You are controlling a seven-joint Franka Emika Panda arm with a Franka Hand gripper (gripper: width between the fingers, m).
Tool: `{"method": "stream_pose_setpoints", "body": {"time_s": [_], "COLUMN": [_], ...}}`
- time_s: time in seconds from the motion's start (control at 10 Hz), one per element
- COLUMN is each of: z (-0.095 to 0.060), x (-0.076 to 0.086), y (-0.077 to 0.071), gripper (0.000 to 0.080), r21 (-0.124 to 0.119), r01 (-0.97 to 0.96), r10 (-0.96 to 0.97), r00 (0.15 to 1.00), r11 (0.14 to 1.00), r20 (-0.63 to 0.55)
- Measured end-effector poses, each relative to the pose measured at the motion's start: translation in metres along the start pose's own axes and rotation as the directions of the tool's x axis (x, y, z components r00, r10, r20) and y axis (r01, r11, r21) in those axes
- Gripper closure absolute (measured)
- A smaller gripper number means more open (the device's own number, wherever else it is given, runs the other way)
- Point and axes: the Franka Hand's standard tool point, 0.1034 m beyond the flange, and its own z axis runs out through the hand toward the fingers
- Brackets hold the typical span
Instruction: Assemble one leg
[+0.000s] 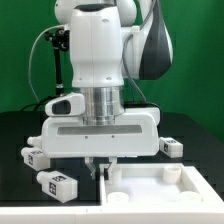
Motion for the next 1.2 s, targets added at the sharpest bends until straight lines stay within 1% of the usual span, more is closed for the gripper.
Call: {"method": "stream_pose_setpoints", "body": {"time_s": [0.1,0.2,0.3,0.4,0.5,0.6,0.7,0.8,0.9,1.0,1.2], "z": [0.000,0.000,0.000,-0.001,-0.011,-0.024,-0.032,-0.038,-0.043,-0.054,-0.053], "x": [0.000,0.000,0.000,0.000,-0.006,-0.012,-0.021,-0.027,-0.032,-0.032,-0.033], "y": [0.000,0.000,0.000,-0.001,-0.008,-0.021,-0.039,-0.054,-0.061,-0.061,-0.060], "gripper": [0.0642,0.0461,0.0461,0.0261,0.0184,0.0184,0.0157,0.0152,0.0152,0.0150,0.0150], "r21": [0.000,0.000,0.000,0.001,0.007,0.006,0.005,0.005,0.008,0.020,0.019], "r01": [0.000,0.000,0.000,0.001,-0.010,0.026,0.075,0.110,0.115,0.064,0.067], "r10": [0.000,0.000,0.000,-0.001,0.010,-0.026,-0.075,-0.109,-0.115,-0.063,-0.066], "r00": [1.000,1.000,1.000,1.000,1.000,1.000,0.997,0.994,0.993,0.997,0.997], "r11": [1.000,1.000,1.000,1.000,1.000,1.000,0.997,0.994,0.993,0.998,0.998], "r20": [0.000,0.000,0.000,0.000,0.016,0.001,-0.014,-0.015,-0.024,-0.047,-0.046]}}
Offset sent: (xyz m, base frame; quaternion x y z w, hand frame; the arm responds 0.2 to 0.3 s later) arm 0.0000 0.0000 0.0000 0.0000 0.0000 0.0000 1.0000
